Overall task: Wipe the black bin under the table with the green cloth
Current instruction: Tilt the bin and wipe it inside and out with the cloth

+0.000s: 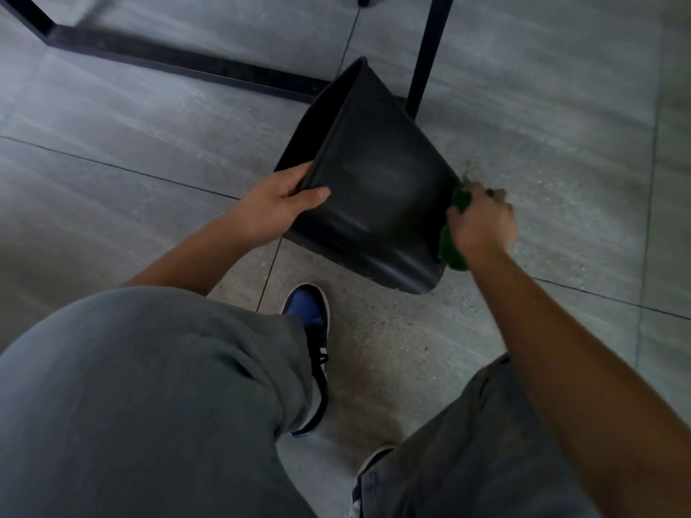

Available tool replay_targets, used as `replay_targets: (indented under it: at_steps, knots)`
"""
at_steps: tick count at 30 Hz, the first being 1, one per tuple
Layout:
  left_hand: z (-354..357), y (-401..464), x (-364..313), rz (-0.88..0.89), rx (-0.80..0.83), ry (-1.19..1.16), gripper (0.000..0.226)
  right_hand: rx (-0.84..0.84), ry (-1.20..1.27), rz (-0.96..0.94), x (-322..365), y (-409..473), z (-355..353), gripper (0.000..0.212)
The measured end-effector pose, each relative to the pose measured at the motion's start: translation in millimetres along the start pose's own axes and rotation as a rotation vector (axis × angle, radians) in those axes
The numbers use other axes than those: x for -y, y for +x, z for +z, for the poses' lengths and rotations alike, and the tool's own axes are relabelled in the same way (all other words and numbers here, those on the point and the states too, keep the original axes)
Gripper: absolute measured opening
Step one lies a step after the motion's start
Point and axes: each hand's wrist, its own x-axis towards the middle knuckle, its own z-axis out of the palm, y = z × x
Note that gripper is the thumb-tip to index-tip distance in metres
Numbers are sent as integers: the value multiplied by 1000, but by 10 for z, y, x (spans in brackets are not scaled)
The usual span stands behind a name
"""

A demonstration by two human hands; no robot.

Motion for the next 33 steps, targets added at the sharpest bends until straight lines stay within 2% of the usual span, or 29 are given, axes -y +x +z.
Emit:
replay_targets:
  at_steps: [2, 5, 11, 14, 16, 18, 22, 25, 27, 29, 31, 33]
  knots:
    - [-18, 26, 23, -9, -4, 22, 31, 45, 5, 58, -289, 119, -55, 44]
    - [-27, 58, 39, -10, -22, 43, 28, 32, 123, 91, -378, 111, -75, 44]
    - [-53, 91, 33, 62, -74, 69, 26, 6, 464, 45, -160, -45, -20, 41]
    - [-55, 67, 57, 58, -110, 49, 24, -19, 710, 79, -65, 13, -101, 54]
    - [-41, 48, 52, 45, -139, 62, 16, -21, 920, 166, -35, 91, -116, 59]
    - [-27, 28, 38, 31, -147, 97, 3, -13, 997, 188, 48, 147, -103, 56]
    - [-29, 4, 49, 34, -145, 163, 7, 27, 801, -78, 384, 298, -143, 49]
    - [-35, 17, 80, 56, -180, 189, 12, 128, 699, -128, 577, 323, -259, 45]
    - [-39, 45, 81, 53, -180, 236, 20, 164, 640, -194, 730, 116, -303, 38]
    - [-48, 79, 93, 47, -191, 272, 20, 196, 554, -336, 853, -256, -263, 37]
    - [-61, 93, 120, 57, -215, 314, 19, 353, 483, -484, 861, -667, -215, 40]
    - [-68, 94, 116, 78, -208, 326, 18, 597, 409, -571, 709, -972, -153, 34]
